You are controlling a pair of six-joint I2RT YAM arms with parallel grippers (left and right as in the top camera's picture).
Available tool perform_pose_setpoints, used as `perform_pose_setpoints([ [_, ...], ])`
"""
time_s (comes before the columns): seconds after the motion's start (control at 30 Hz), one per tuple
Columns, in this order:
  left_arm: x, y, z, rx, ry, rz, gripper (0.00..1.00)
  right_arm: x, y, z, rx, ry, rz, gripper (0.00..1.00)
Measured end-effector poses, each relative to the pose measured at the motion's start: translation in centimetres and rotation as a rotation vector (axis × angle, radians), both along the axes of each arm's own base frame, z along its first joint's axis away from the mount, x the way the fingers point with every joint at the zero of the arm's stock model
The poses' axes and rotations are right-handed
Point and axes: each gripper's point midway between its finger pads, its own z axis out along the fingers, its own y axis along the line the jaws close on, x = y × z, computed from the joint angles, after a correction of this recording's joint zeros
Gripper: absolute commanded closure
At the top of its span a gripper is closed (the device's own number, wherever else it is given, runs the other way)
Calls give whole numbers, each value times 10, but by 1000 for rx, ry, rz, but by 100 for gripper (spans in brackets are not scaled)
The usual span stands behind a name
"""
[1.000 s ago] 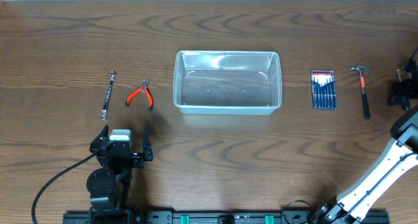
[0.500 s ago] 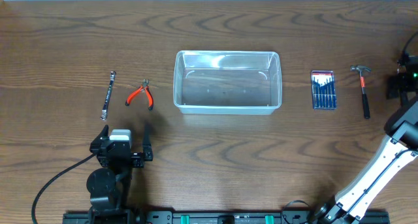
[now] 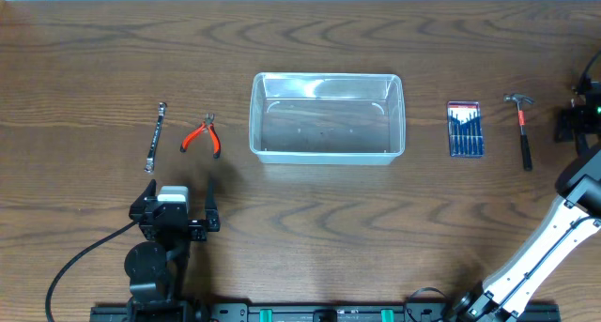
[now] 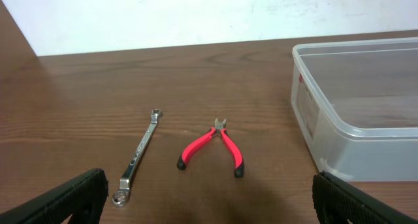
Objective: Pack container
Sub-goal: 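Lower the right gripper and close it on the screwdriver's black handle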
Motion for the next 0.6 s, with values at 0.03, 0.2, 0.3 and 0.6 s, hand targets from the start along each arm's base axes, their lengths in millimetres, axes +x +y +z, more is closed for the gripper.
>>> perform_pose_setpoints([
  [0.03,0,0,0,0,0,0,2,0,0,0,6,-4,-4,1],
  [0.2,0,0,0,0,0,0,2,3,-1,-1,5,-21,-5,1],
  [0.3,0,0,0,0,0,0,2,5,-2,-1,2,-32,-5,1],
  [0.6,0,0,0,0,0,0,2,11,-4,-1,-3,-57,-4,1],
])
